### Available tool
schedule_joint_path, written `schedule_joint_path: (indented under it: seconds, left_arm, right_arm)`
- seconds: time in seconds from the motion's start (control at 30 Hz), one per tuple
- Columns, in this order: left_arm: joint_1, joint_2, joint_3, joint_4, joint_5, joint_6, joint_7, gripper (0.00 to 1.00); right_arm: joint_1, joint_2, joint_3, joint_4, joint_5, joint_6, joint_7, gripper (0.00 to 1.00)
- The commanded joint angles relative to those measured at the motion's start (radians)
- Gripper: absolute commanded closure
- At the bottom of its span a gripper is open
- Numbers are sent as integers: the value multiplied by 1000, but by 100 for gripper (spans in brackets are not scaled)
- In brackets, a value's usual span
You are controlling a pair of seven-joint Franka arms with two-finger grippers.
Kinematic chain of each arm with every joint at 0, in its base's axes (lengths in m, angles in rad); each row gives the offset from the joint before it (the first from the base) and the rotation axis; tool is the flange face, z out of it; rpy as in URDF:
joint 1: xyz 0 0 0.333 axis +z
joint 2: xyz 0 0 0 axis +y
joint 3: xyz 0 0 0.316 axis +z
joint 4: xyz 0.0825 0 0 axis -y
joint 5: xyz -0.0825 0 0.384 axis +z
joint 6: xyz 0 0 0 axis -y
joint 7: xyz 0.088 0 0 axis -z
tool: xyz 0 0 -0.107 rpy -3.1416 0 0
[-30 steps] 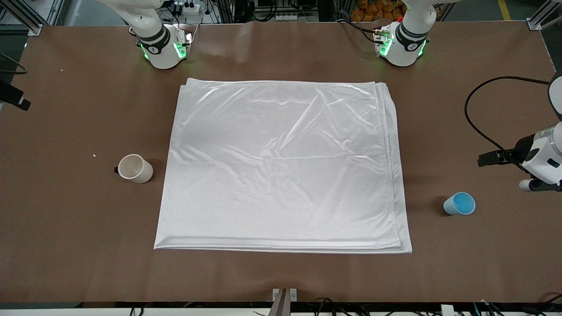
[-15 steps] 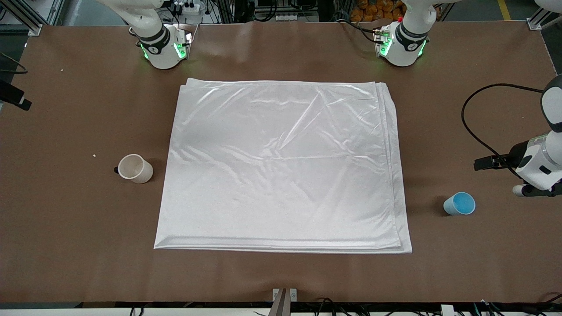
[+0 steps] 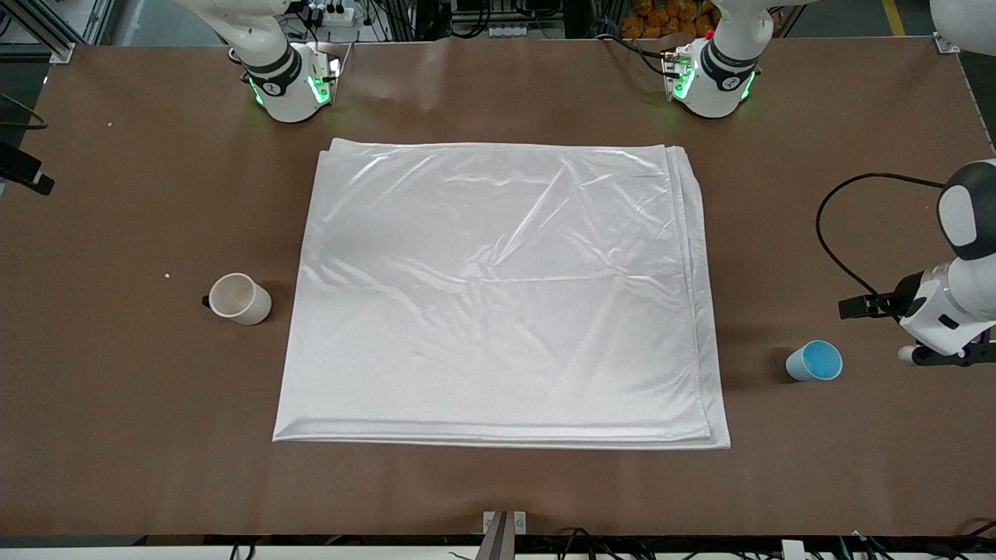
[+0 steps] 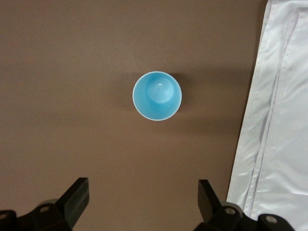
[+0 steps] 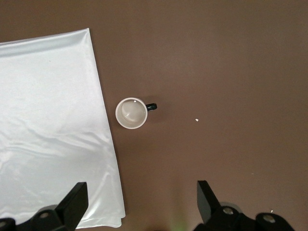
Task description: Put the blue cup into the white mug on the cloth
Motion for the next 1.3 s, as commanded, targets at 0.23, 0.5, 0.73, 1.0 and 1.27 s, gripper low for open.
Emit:
schedule_joint_path:
  seconds: [0.23,0.5,0.73,1.0,1.27]
  left_arm:
    - [28,89,-4,14,26,94,45,0]
    - [58,128,-4,12,26,159,84,0]
    - [58,132,-4,14,24,163,82,0]
    - [57,137,-6,14,22,163,82,0]
    - [58,135,-6,14,22,163,82,0]
  right_arm:
    - [-16,-11,5,-34,20,9,-18,0]
    - [-16,-11,5,-54,29,18,-18,0]
    - [-16,-11,4,-67,40,37,-18,0]
    - [-15,-11,5,-90,40,55,-18,0]
    - [-18,-11,4,-120,40,72,-18,0]
